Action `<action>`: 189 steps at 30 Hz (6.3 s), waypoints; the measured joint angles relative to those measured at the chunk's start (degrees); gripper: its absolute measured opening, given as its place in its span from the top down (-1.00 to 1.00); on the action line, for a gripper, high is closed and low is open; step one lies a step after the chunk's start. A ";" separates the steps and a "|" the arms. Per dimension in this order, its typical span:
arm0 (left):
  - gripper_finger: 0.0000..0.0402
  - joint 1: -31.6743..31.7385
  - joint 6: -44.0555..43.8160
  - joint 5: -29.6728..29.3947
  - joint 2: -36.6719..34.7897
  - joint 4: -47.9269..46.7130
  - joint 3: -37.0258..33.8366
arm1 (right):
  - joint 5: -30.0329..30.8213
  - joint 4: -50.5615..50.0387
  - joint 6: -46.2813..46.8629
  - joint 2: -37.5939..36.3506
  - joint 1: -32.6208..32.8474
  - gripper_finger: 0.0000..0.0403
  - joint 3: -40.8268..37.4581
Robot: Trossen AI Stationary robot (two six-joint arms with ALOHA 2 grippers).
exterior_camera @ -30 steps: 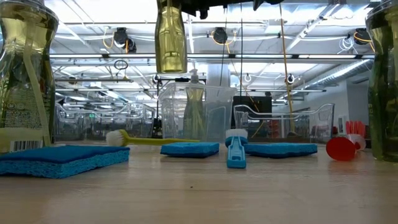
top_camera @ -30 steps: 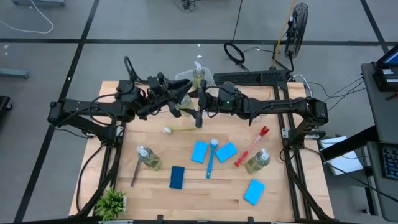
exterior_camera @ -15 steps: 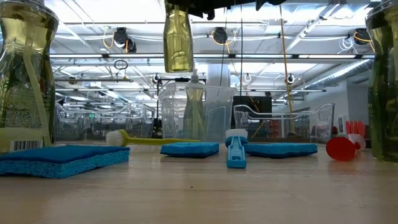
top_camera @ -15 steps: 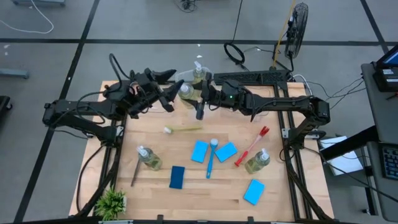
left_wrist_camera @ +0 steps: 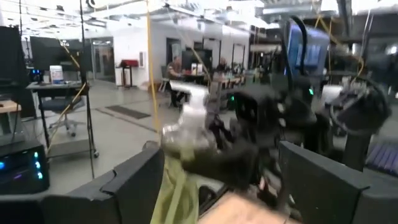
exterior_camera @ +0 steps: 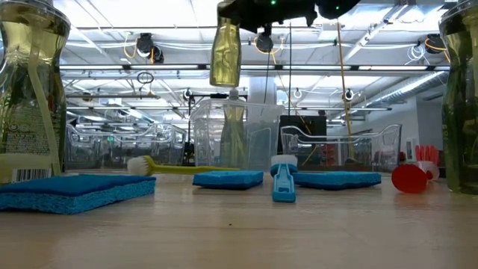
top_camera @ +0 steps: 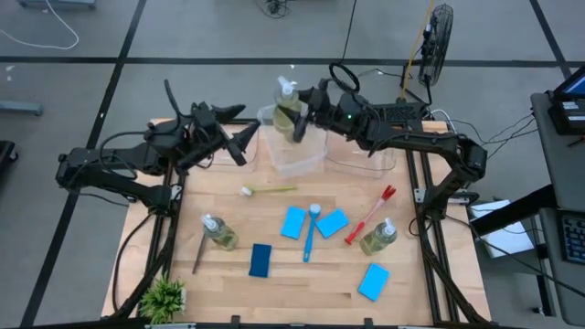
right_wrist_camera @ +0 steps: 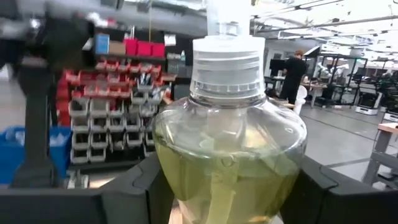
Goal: Pick & Place Kitchen Sink Supplies
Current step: Put the yellow dish soap into the white bin
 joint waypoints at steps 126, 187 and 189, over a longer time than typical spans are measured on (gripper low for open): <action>-0.57 1.84 -3.66 -5.46 -4.15 -19.45 -0.04 | 15.05 16.25 0.59 24.16 -1.00 -0.51 0.00; -0.61 1.84 -3.75 -5.43 -4.15 -19.49 -0.04 | 13.46 14.98 -15.34 22.35 0.00 -0.94 -0.04; -0.59 1.84 -3.75 -5.40 -4.14 -19.49 -0.04 | 13.69 15.23 -16.41 22.19 0.17 -0.95 0.04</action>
